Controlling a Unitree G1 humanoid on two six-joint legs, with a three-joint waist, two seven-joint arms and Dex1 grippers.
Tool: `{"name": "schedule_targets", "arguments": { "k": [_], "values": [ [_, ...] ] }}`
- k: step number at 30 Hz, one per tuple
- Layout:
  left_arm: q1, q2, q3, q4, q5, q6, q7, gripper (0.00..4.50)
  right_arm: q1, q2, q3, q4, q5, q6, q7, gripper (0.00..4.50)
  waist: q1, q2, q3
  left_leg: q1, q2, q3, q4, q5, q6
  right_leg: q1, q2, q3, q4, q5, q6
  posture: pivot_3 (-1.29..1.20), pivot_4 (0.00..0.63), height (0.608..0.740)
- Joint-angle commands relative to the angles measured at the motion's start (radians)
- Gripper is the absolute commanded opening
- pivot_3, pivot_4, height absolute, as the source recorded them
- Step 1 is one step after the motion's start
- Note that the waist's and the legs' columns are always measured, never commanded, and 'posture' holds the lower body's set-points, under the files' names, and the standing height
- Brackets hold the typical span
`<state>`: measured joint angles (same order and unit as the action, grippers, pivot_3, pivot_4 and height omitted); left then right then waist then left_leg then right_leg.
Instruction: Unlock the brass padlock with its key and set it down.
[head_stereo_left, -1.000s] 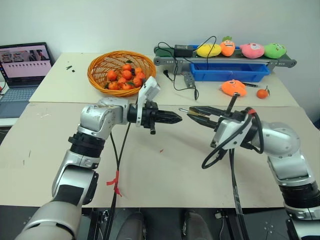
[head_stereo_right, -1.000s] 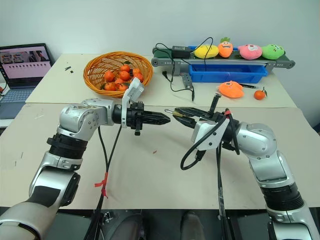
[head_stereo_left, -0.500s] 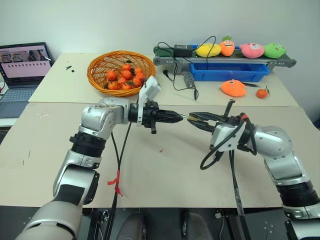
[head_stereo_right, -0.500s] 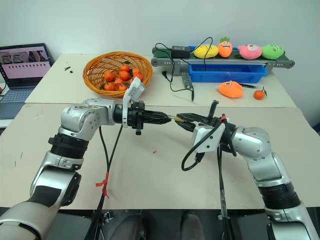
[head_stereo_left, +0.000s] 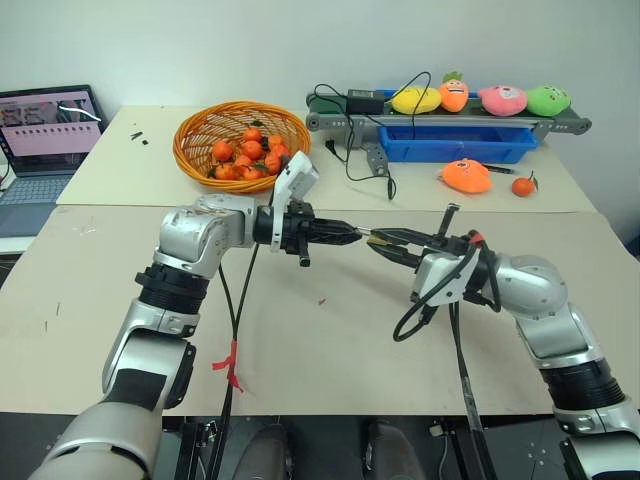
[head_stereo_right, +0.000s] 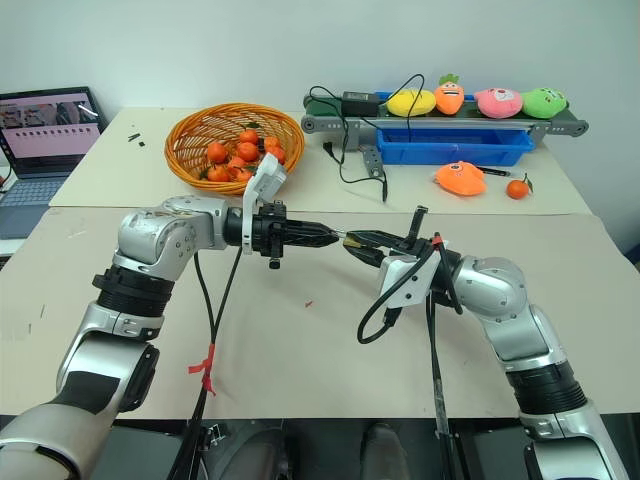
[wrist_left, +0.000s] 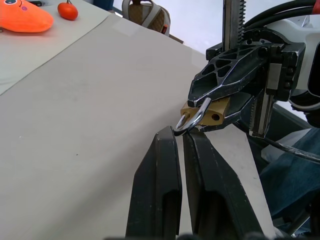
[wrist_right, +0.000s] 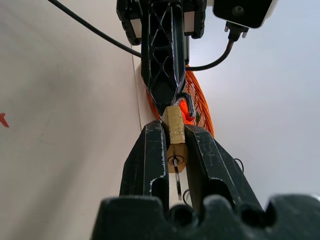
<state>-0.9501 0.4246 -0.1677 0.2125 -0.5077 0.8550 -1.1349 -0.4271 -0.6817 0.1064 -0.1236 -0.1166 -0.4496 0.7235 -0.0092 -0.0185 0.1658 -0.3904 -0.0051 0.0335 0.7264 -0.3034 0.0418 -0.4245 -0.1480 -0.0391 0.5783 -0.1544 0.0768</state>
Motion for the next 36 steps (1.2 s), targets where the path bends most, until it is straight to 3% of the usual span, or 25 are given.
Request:
{"name": "schedule_targets", "arguments": {
  "k": [1,9,18,36],
  "values": [
    [-0.027,0.002,0.021,-0.026,-0.005,-0.004,0.008,0.28,-0.012,-0.001,0.001,-0.002,-0.007,-0.038,-0.009,0.21,0.0,0.0,0.0,0.0,0.0,0.0,0.0,0.0,0.0,0.0,0.0,0.0,0.0,0.0,0.0,0.0,0.15,0.74],
    [-0.02,0.011,0.02,-0.039,-0.014,0.008,0.004,0.28,-0.003,-0.012,-0.002,0.042,-0.018,-0.063,-0.012,0.21,-0.001,0.0,0.0,0.0,0.0,0.0,0.0,0.0,0.0,0.0,0.0,0.0,0.0,0.0,0.0,0.0,0.15,0.74],
    [0.033,0.102,0.014,-0.125,-0.041,0.077,-0.048,0.28,-0.028,-0.025,-0.008,0.122,-0.029,-0.108,-0.021,0.21,-0.004,0.0,0.0,0.001,0.0,0.0,-0.001,0.0,0.0,0.0,0.0,0.001,0.0,0.0,0.0,0.0,0.15,0.74],
    [0.025,0.048,0.012,-0.137,-0.055,0.091,-0.005,0.28,-0.021,-0.002,0.004,0.029,-0.015,-0.057,-0.015,0.21,-0.003,0.0,0.0,0.001,0.0,-0.001,-0.001,0.001,-0.001,0.0,0.0,0.001,0.0,0.0,0.0,0.0,0.15,0.74]
  ]
}}
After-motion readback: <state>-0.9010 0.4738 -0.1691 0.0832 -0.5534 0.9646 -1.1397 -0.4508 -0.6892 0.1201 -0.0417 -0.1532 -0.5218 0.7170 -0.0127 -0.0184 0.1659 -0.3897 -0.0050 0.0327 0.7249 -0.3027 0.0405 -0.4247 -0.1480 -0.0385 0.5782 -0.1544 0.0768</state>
